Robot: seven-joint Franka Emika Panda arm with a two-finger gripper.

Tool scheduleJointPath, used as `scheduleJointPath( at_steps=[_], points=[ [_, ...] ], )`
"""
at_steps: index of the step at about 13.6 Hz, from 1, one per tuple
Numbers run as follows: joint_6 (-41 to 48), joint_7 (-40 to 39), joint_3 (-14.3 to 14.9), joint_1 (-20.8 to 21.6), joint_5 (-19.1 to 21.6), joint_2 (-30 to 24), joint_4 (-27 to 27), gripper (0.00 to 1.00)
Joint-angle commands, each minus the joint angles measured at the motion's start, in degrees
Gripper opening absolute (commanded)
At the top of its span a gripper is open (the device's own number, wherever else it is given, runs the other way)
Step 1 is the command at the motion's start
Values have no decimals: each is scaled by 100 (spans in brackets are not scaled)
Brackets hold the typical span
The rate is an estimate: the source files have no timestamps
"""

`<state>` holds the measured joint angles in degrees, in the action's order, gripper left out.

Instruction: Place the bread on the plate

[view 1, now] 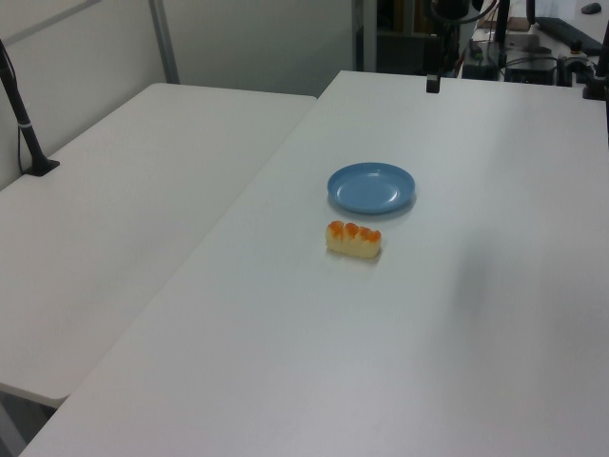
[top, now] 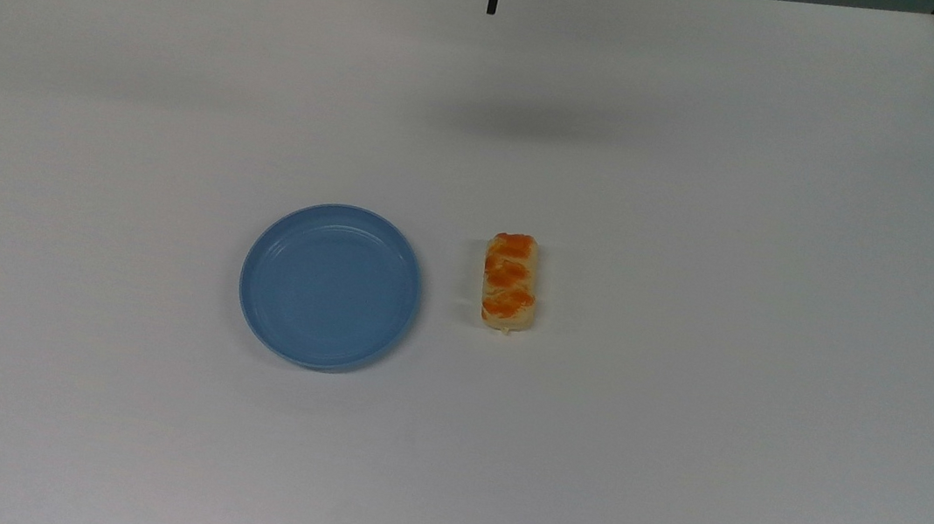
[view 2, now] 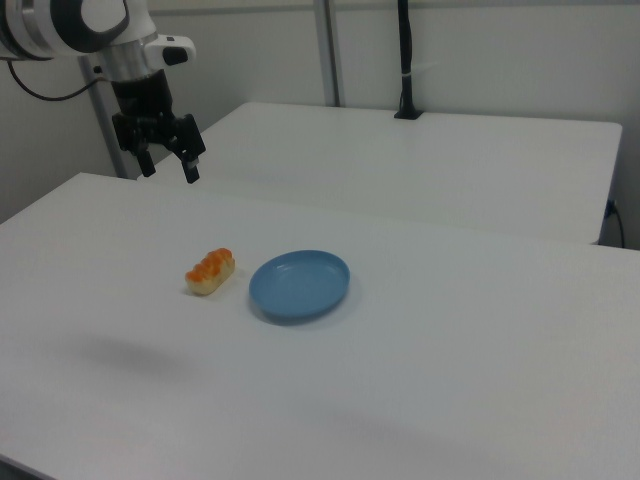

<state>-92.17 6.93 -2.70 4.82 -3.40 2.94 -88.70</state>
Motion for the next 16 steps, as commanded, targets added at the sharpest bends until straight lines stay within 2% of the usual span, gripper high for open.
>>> scheduleJointPath(
  at_steps=[1,9,13,16],
  points=[
    [137,-121,24,-7,147,-119,-130,100],
    [50,-139,-2,28,164,-13,-121,100],
    [-459,-78,-55,229,208,443,-113,100],
    [-1248,-60,-55,519,208,1153,-86,100]
  ],
)
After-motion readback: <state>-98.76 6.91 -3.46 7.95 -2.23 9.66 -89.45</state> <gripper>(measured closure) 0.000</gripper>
